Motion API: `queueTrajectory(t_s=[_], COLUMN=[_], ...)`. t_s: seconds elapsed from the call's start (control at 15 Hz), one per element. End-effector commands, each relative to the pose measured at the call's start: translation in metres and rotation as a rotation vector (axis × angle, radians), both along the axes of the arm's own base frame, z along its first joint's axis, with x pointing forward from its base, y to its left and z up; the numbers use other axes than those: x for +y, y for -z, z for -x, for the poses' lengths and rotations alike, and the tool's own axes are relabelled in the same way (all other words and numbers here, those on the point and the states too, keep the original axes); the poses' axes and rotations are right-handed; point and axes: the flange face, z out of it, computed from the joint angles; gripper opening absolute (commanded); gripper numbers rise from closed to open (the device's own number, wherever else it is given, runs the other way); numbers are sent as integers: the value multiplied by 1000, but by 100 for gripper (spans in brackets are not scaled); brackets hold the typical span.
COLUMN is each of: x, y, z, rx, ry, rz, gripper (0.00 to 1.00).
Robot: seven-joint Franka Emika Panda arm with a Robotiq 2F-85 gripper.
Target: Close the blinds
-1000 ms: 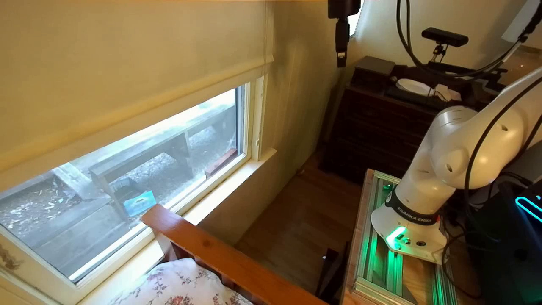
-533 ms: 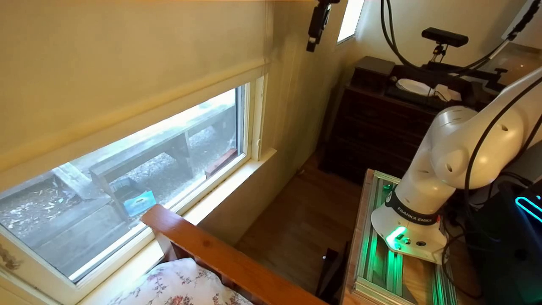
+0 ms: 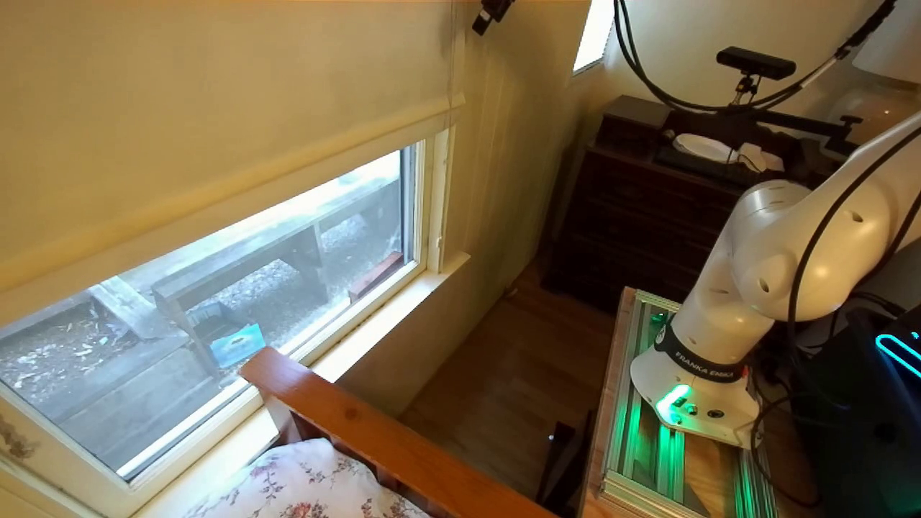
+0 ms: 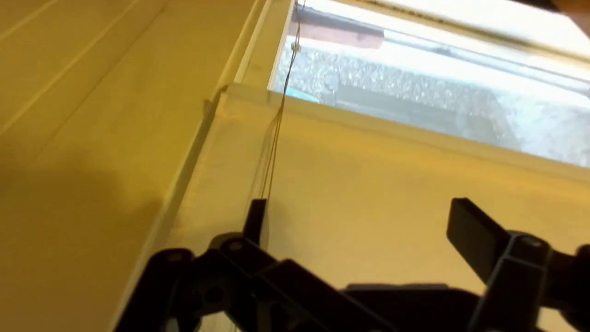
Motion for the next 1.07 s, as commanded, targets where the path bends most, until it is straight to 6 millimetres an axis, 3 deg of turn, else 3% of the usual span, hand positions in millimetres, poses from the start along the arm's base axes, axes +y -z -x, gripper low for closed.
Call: queueTrajectory(t_s=[0.0,0.33,0.67,1.0], x=[-6,-14,-20,-30], y=[-1,3,-3,4], z=[-1,-6,-25,-48], rx=[-14,-15,-144,-237], ry=[8,8,68,119], rz=[-32,-72,-89,-82], gripper=[100,100,100,100])
